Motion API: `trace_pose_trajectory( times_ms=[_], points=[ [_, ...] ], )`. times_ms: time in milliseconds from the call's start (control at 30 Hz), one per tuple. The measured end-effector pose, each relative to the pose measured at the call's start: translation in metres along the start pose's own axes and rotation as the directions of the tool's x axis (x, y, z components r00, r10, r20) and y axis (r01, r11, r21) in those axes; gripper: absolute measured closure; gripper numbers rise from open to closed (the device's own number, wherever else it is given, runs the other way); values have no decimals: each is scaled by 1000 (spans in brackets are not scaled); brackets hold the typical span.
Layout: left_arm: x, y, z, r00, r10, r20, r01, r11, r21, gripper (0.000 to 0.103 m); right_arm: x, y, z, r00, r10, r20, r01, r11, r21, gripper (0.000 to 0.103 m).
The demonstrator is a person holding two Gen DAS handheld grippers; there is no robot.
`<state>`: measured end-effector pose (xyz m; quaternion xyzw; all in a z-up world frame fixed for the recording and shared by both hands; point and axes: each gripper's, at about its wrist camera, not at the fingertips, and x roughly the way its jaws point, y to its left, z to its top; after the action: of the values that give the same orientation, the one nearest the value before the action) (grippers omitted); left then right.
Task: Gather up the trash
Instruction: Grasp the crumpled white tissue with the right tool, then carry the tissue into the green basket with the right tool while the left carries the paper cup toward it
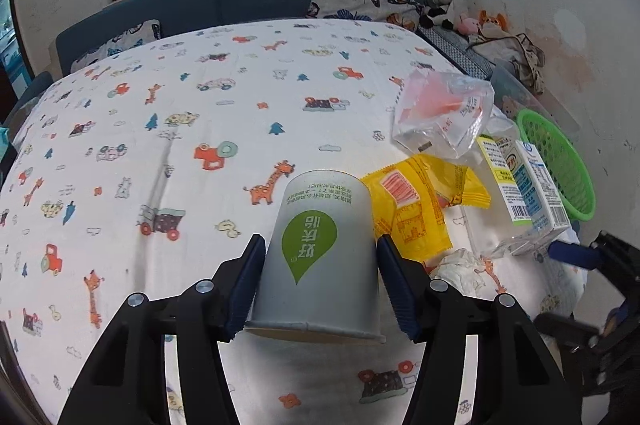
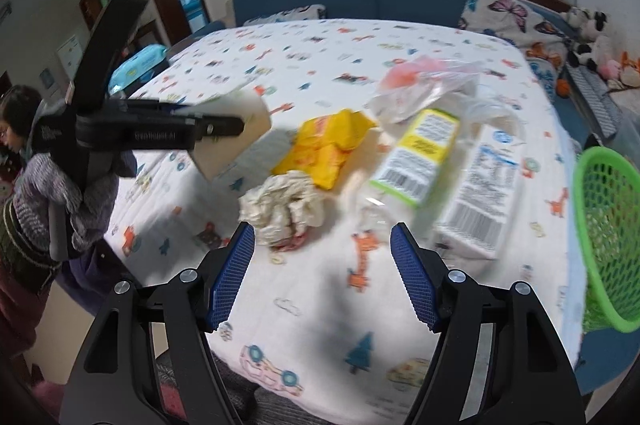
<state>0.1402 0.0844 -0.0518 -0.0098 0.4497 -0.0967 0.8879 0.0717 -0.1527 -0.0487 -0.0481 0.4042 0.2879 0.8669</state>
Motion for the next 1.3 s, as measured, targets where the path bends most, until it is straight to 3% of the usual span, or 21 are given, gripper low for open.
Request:
trace_pose_trajectory(
  times_ms=[233,633,767,1000,1300],
  points=[
    [-16,15,-2,999,6,32,-6,1000,-23,47,25,22,5,999,46,-29,-46,999,-28,32],
    [-23,26,-9,999,0,48,2,999,-45,47,70,27,12,996,22,-86,-23,1000,-15,34],
    [-25,26,-9,999,-2,51,4,999,-43,47,77,28,11,995,11,-96,-12,1000,-13,44],
    [-27,20,-6,998,-13,58,15,999,-34,47,72,28,8,996,7,-89,-9,1000,-25,51],
    [-32,-3,3,997,-36,74,36,999,1,47,42,25,1,998,39,-51,-39,999,-12,51]
  ],
)
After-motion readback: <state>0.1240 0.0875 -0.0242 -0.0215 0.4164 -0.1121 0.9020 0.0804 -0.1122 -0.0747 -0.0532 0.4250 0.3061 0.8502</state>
